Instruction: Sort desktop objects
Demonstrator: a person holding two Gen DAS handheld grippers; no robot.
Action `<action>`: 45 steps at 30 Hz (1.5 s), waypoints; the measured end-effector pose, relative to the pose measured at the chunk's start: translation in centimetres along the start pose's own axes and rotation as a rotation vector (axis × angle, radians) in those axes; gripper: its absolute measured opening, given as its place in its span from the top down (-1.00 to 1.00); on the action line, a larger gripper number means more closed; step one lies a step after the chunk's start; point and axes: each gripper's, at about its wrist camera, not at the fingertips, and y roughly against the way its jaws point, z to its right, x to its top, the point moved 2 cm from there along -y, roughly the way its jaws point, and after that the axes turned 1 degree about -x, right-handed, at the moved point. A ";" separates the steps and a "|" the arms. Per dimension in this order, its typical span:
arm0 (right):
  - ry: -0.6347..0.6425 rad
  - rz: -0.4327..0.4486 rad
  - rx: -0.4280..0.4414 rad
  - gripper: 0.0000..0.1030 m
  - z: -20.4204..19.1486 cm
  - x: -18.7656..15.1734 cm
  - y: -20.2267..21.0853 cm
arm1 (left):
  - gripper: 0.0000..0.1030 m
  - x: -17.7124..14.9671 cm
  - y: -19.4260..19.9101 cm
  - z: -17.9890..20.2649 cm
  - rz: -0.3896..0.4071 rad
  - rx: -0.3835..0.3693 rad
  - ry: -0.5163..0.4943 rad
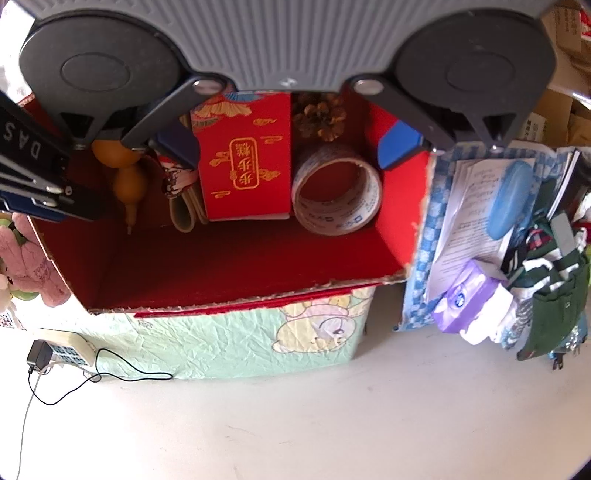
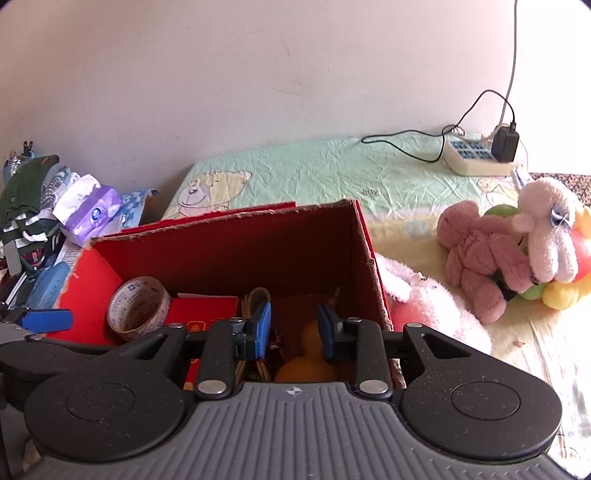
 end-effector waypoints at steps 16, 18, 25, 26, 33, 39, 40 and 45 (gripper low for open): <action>0.044 -0.054 0.003 0.30 1.0 -0.9 2.2 | -0.99 -2.0 4.3 0.9 -0.007 0.086 0.078; 0.052 -0.052 0.014 0.28 1.3 -1.0 2.8 | -0.99 -2.2 5.0 1.3 -0.003 0.079 0.091; 0.073 -0.006 0.051 0.23 2.8 -1.2 5.0 | -0.99 -2.8 7.2 3.1 0.010 0.090 0.117; 0.074 -0.001 0.058 0.23 3.0 -1.3 5.3 | -0.99 -3.0 7.4 3.3 0.011 0.096 0.118; 0.108 0.004 0.105 0.16 4.3 -2.8 6.2 | -0.99 -4.8 7.3 4.9 -0.052 0.155 0.157; 0.111 -0.051 0.159 0.16 5.3 -4.8 6.1 | -0.99 -7.2 6.9 6.1 -0.113 0.193 0.180; 0.114 -0.061 0.161 0.15 5.4 -5.0 5.9 | -0.99 -7.6 6.6 6.1 -0.133 0.191 0.183; 0.107 -0.121 0.142 0.08 5.4 -6.3 5.4 | -0.99 -8.8 5.6 6.2 -0.177 0.176 0.179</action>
